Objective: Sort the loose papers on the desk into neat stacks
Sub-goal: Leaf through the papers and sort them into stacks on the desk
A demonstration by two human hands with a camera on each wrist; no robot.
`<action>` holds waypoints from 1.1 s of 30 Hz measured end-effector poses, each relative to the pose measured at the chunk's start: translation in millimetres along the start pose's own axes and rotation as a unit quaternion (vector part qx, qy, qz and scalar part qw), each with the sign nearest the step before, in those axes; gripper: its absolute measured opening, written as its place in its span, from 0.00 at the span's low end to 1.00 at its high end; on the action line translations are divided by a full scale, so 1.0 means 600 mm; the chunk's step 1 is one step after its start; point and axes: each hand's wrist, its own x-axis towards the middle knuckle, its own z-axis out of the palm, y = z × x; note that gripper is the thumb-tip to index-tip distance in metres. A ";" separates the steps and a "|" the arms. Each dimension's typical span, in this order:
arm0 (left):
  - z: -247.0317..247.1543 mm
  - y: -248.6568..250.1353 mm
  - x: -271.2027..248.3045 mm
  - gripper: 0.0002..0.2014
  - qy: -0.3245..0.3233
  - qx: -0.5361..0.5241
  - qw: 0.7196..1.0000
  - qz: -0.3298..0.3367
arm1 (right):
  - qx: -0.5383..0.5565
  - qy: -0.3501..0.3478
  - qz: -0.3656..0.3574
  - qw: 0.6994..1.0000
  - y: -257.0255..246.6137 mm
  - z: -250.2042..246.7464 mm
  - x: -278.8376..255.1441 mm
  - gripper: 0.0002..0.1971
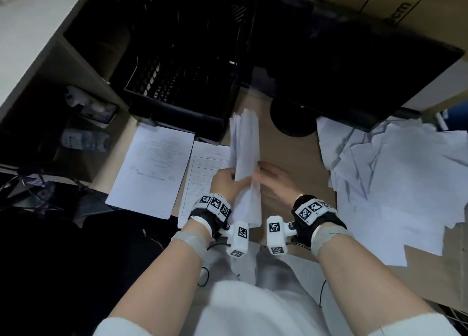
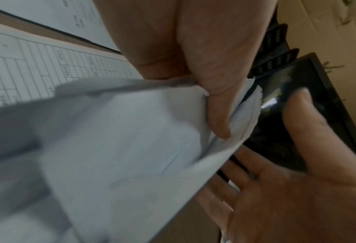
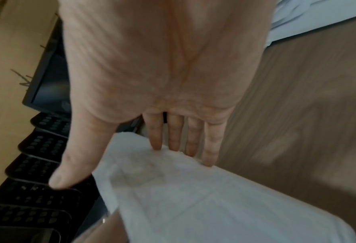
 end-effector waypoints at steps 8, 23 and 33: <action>0.042 0.016 -0.024 0.20 0.068 -0.007 0.996 -0.048 | -0.059 0.116 -0.002 0.992 0.020 -0.067 0.003 0.11; 0.042 -0.051 -0.134 0.20 0.235 -0.158 0.941 -0.186 | -0.165 -0.008 0.058 0.985 0.013 -0.044 -0.020 0.20; -0.070 -0.134 -0.143 0.20 0.273 -0.161 0.932 -0.175 | -0.224 0.102 0.100 0.964 0.135 0.021 0.045 0.14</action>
